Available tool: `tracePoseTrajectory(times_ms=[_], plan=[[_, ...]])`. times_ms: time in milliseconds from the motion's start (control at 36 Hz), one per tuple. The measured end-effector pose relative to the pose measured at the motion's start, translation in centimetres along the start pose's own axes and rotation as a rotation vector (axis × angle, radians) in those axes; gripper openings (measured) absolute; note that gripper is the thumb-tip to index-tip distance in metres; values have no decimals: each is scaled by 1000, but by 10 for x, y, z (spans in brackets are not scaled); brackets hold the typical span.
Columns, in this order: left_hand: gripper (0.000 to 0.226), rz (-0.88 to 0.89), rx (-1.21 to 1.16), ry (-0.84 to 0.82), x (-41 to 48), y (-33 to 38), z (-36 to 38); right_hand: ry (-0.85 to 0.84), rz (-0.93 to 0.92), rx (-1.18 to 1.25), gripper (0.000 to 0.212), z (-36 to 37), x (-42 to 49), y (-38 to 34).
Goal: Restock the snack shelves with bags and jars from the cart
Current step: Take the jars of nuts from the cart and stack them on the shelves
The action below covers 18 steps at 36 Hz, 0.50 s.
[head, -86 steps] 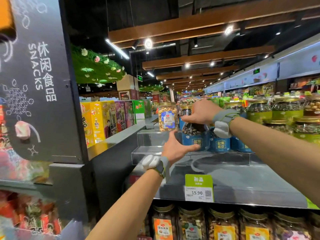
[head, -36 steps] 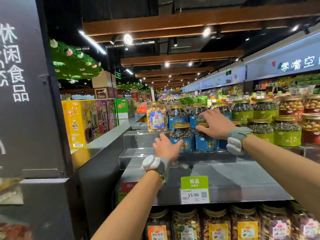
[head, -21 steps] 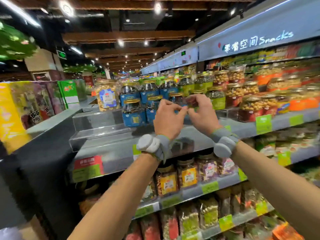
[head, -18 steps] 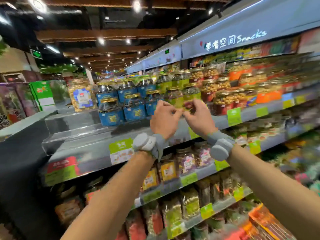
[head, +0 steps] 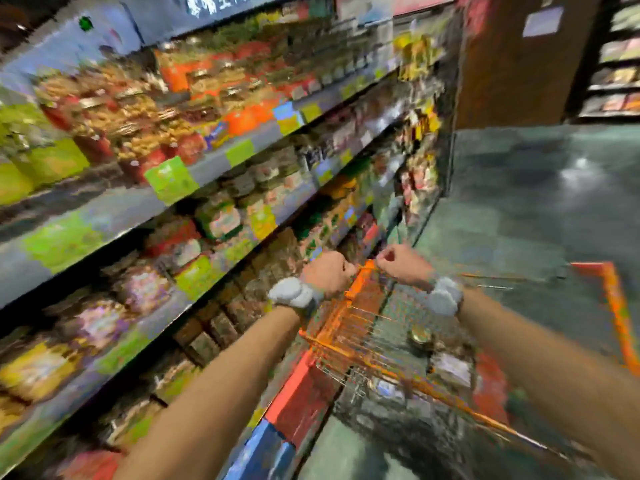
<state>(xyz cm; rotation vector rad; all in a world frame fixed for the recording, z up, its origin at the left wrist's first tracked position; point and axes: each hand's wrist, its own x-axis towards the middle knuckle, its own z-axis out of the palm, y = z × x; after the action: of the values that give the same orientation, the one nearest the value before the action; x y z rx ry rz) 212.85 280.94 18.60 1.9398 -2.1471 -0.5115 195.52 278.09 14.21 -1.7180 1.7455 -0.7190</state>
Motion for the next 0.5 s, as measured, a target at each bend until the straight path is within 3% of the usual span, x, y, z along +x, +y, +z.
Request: tracePoseTrajectory(times_ms=[111,194,250,333,500], plan=[[27,102,142,-139,37,39,57,-9,108,-28,38,-12,5,74],[36,179,232,-203,62,57,96,-58,212,-12,25,-11,6,120],[35,197,230,-282,75,63,116,-58,272,-16,27,-5,12,146],[32,210,193,-367,104,60,151,-107,340,28,34,18,31,186],[49,224,182,-615,178,19,236,-145,522,68,37,70,71,253]])
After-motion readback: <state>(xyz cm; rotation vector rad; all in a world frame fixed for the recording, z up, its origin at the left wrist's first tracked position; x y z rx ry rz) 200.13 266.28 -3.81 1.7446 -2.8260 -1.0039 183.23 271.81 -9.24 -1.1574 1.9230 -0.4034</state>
